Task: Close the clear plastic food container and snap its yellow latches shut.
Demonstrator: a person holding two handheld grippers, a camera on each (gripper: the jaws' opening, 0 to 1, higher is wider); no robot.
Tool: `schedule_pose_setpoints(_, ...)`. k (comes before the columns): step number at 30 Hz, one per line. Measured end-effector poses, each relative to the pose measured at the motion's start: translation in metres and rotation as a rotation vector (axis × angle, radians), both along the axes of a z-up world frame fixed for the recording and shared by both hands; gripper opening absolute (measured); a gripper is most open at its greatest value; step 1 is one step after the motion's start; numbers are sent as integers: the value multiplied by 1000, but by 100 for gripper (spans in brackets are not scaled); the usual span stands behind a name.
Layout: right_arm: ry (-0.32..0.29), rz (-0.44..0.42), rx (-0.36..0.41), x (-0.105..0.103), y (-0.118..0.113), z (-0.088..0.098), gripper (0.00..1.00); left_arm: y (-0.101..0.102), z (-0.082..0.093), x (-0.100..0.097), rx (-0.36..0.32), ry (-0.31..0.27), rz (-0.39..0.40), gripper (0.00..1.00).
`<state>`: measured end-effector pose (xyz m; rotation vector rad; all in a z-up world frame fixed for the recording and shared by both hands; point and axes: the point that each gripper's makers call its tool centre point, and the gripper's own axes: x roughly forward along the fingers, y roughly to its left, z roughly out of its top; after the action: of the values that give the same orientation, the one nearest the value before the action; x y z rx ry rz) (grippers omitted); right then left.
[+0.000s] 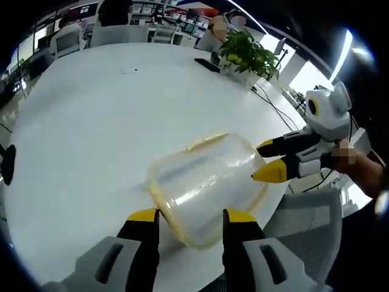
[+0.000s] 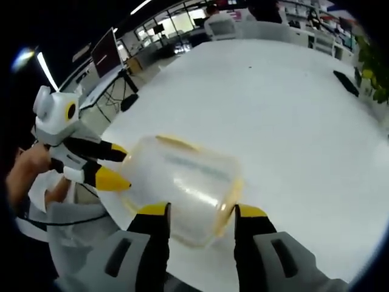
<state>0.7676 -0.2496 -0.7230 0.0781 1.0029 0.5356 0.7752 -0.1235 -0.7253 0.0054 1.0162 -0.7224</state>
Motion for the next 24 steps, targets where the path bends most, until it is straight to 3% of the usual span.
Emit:
schedule_pose_setpoints(13,25,-8,69,-4,-2,-1,40,0,0,1,-24,-2,-4,36)
schedule_pose_setpoints(24,-24,49,53,-4,-7,8,39,2,7,0,1,-60,-67,36)
